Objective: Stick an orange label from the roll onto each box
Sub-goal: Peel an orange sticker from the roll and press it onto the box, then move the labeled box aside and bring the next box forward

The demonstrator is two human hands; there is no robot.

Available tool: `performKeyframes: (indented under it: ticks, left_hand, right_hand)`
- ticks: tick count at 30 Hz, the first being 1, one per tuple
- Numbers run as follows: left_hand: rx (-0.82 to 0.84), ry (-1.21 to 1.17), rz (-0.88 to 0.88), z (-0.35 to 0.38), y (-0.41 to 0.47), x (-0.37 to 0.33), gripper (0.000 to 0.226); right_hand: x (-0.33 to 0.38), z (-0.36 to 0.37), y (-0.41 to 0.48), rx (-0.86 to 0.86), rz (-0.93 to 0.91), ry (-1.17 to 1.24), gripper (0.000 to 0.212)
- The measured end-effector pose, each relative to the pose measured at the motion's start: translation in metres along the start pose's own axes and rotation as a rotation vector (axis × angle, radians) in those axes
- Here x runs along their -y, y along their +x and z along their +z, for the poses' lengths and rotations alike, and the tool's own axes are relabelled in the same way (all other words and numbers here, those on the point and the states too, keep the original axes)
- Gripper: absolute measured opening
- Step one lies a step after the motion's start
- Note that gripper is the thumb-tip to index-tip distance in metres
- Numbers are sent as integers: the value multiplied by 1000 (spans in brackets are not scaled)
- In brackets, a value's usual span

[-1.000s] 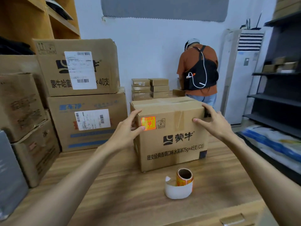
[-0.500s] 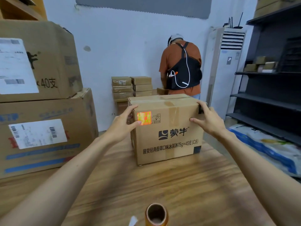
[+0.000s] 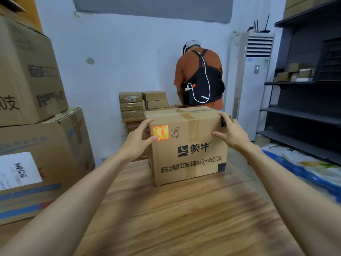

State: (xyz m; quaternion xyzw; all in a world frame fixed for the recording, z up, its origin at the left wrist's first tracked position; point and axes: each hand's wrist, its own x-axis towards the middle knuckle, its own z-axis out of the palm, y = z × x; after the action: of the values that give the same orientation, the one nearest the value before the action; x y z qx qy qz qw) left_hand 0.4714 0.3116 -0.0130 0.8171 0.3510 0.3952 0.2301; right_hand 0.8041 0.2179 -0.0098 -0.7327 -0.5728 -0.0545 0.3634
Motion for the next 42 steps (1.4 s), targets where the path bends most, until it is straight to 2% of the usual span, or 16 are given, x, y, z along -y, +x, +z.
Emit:
performKeyframes:
  ticks: [6,10,12,15,19,23,27,31,37,42]
  left_hand:
    - [-3,32,-36,2,8,5,67]
    - [65,122,-52,-11,1,2,78]
    - [77,164,-36,-25,-13,-11,80]
    - [-26,274,-9,-64,-43,-24,65]
    - [-156,453,49,-144,-102,-37,44]
    - [-325,512,-33,-232,-162,-41,35]
    - [-489,476,-159,-309,-210,-35,40]
    - [-610,394,-295,-368,-236,-28,50]
    - [-631,317,-330,-430,-229,-22,70]
    - [-649,260,-327,-449,-201,-23,68]
  right_hand:
    - [1,4,7,25,8,25,74]
    - [9,-7,8,97,28,-107,76]
    - [19,-12,2,61,20,-245,76]
    - [44,-18,-16,-51,-89,-285,70]
    - [109,-12,-48,-38,-244,-186,56]
    - [205,1,-79,-23,-336,-38,52]
    - [301,17,-103,55,-400,141,51]
    - [383,28,-112,85,-431,210,59]
    - [470,36,-99,88,-394,290,68]
    - [510,48,-76,88,-311,400,62]
